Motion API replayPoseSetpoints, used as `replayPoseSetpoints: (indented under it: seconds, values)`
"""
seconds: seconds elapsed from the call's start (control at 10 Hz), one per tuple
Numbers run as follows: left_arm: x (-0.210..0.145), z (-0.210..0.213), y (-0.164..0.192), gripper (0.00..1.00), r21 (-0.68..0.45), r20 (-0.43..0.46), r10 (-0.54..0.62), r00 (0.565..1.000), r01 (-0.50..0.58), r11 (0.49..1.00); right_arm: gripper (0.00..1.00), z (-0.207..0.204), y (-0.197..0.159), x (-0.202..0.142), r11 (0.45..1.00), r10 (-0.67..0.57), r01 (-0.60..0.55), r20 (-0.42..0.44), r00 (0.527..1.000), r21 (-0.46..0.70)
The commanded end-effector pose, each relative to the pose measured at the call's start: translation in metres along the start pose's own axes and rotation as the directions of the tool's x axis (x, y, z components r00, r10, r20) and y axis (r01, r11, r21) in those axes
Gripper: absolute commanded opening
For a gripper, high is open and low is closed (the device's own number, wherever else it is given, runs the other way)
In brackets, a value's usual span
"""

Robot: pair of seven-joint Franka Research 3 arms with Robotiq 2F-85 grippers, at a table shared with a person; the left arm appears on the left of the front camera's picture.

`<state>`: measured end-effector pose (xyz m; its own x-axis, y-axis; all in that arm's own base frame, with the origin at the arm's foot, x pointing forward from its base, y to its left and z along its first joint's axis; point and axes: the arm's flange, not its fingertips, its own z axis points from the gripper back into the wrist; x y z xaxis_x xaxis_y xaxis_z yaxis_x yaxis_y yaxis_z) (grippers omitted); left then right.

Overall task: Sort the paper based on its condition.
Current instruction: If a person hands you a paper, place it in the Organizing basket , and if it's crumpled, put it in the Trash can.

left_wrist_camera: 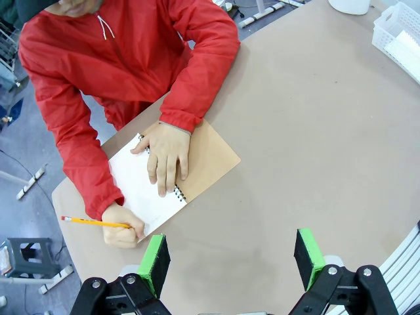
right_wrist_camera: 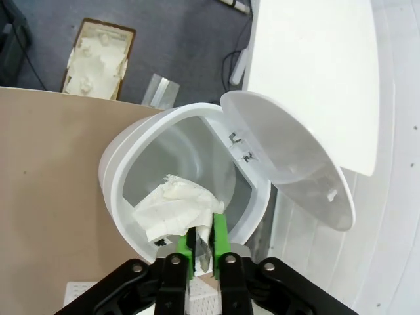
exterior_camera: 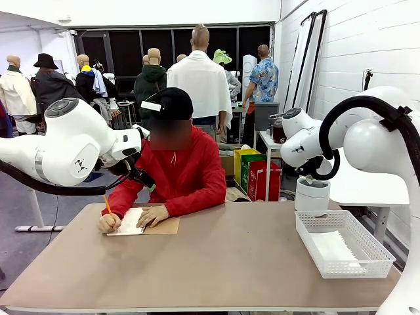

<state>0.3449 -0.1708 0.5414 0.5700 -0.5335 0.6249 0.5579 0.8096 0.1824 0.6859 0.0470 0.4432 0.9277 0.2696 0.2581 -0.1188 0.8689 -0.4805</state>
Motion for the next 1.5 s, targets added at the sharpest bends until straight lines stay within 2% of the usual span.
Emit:
replayPoseSetpoints:
  seconds: [0.0, 0.1, 0.2, 0.5, 0.8, 1.4]
  values:
    - [-0.0016, -0.0006, 0.0009, 1.0, -0.004, -0.001, 0.002, 1.0, -0.002, 1.0, 0.65, -0.0018, 0.0022, 0.0068, 0.998, -0.034, 0.033, -0.008, 0.999, -0.047]
    - [-0.0016, -0.0006, 0.0009, 1.0, -0.004, -0.001, 0.002, 1.0, -0.002, 1.0, 0.85, -0.0017, 0.0024, 0.0066, 0.998, -0.032, 0.032, -0.011, 0.999, -0.05]
    - [-0.0016, -0.0006, 0.0009, 1.0, -0.004, -0.001, 0.002, 1.0, -0.002, 1.0, 1.0, -0.001, 0.0024, 0.0067, 0.998, -0.035, 0.035, -0.011, 0.999, -0.052]
    - [-0.0016, -0.0006, 0.0009, 1.0, -0.004, -0.001, 0.002, 1.0, -0.002, 1.0, 1.0, 0.0013, 0.004, 0.0061, 0.998, -0.035, 0.034, -0.015, 0.999, -0.054]
    - [-0.0016, -0.0006, 0.0009, 1.0, -0.004, -0.001, 0.002, 1.0, -0.002, 1.0, 1.0, 0.0025, 0.0025, 0.0005, 1.0, -0.01, 0.01, -0.008, 1.0, -0.005]
    - [-0.0016, -0.0006, 0.0009, 1.0, -0.004, -0.001, 0.002, 1.0, -0.002, 1.0, 1.0, 0.0025, 0.0025, 0.0005, 1.0, -0.01, 0.01, -0.008, 1.0, -0.005]
